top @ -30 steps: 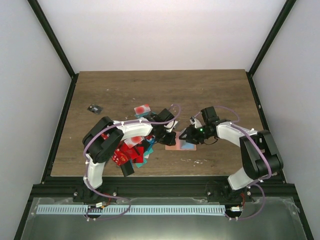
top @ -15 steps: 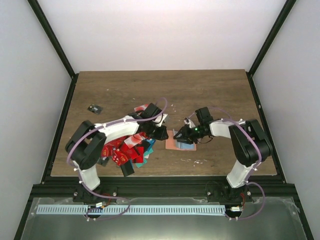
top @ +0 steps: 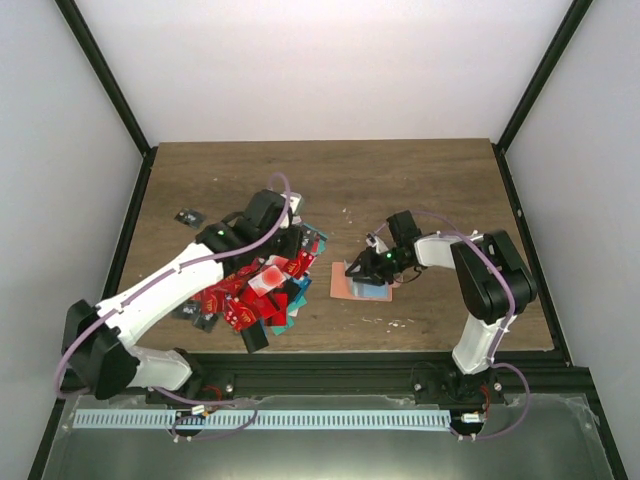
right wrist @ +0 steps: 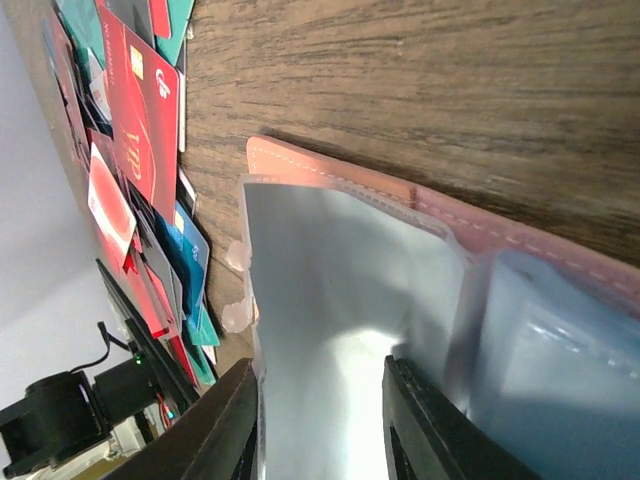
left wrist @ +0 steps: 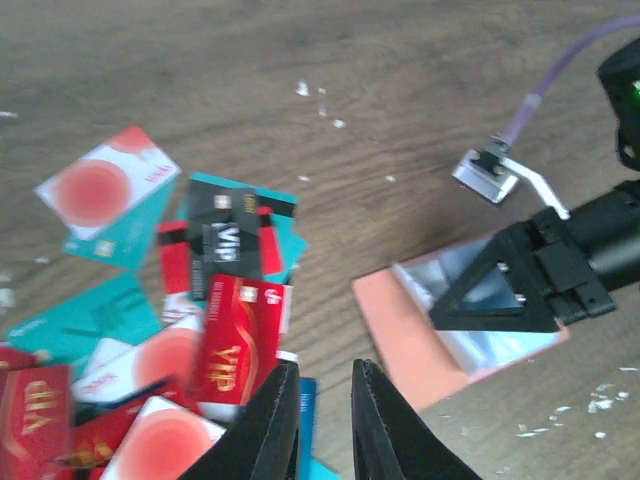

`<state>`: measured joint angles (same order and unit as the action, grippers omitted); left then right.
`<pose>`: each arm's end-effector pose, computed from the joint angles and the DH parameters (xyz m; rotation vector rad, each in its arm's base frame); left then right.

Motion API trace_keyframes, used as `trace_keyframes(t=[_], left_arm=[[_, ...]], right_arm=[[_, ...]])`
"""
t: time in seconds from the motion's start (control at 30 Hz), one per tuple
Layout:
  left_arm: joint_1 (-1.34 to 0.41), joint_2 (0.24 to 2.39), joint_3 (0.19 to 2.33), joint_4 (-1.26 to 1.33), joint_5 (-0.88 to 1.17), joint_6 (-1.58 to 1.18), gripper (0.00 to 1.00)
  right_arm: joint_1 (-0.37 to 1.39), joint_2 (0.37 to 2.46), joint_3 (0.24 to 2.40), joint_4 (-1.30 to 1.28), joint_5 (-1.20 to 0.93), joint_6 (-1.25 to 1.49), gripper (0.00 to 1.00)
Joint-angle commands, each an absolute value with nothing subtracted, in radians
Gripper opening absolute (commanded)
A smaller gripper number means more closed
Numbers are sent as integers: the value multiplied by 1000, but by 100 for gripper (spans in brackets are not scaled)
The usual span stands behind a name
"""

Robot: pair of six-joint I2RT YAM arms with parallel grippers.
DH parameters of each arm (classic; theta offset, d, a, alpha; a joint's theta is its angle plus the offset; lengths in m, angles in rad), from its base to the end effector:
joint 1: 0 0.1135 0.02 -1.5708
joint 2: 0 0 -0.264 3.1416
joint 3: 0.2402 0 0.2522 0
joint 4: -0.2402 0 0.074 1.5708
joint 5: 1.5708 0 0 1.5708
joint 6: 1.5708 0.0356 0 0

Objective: Put the credit cards into the card holder
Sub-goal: Open the card holder at the center of the board, then pick up the credit card from the center of the board.

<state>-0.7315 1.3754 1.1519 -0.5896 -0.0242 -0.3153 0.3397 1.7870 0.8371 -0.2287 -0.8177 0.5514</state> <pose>0.2210 -0.1972 0.2971 0.4916 2.3846 -0.4589 0.2794 0.1263 0.1161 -0.0565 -2.8252 -1.3417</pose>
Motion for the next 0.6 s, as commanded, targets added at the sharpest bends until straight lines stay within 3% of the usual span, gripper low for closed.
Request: trace_keyframes(t=[0.0,0.1,0.47,0.57], left_arm=[[-680,1356,1149,-713,-144,-280,19],[-619,1351,1130,-765,-81,-309,14],[-394,1344,1002,-760,258,-294,33],[-358,1368,989,-750,295,-302,26]], right_arm=[[363,1778,874,-298,-756,518,36],[375,1752,904,-332,-750,501,39],[446,1722,1020,-332,-821,483,46],[486,1763,1063,-309,-843,486,47]])
